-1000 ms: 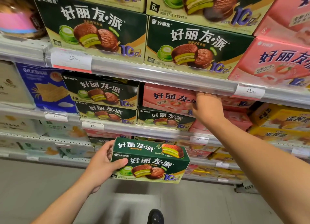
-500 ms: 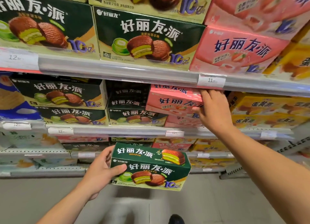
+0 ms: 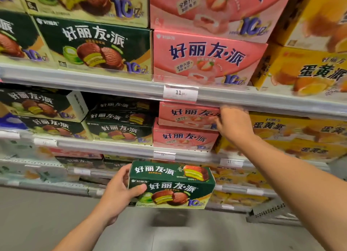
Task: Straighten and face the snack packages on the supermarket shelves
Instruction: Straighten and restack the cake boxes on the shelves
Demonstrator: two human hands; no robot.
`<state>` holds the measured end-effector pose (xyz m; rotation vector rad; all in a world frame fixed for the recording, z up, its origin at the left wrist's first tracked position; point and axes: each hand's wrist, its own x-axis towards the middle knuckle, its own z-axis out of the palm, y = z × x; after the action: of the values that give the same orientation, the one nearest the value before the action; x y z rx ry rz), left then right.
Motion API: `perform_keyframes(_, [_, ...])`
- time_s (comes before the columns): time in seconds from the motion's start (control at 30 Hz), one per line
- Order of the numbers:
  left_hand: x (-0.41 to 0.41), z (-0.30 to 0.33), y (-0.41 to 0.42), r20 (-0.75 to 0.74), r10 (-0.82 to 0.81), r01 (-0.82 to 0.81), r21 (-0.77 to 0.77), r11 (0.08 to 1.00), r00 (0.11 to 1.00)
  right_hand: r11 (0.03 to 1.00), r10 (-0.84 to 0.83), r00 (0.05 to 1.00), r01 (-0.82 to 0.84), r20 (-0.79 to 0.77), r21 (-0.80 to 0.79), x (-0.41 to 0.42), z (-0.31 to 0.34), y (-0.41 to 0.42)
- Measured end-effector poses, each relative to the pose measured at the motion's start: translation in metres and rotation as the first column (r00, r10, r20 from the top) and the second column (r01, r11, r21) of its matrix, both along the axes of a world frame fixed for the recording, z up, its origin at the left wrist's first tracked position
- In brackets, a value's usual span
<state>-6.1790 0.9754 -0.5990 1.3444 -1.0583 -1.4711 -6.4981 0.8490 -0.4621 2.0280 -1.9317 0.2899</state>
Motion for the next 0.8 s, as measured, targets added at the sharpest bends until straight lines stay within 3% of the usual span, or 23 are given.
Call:
perform_keyframes(0.23, [-0.016,0.008,0.014,0.014,0.056,-0.056,-0.007,0.998,0.998,0.995,0.095,0.996,-0.095,0.005,0.019,0.006,-0.005,-0.005])
perform_keyframes(0.43, [-0.014,0.006,0.029,-0.026,0.147,-0.147,-0.008,0.989,0.989,0.993,0.079,0.995,-0.083,0.059,0.082,0.006,-0.011,-0.010])
perform_keyframes(0.8, [-0.005,0.007,0.035,-0.014,0.132,-0.131,0.018,0.991,0.991,0.979,0.037,0.996,-0.052,0.082,0.195,0.009,-0.013,-0.023])
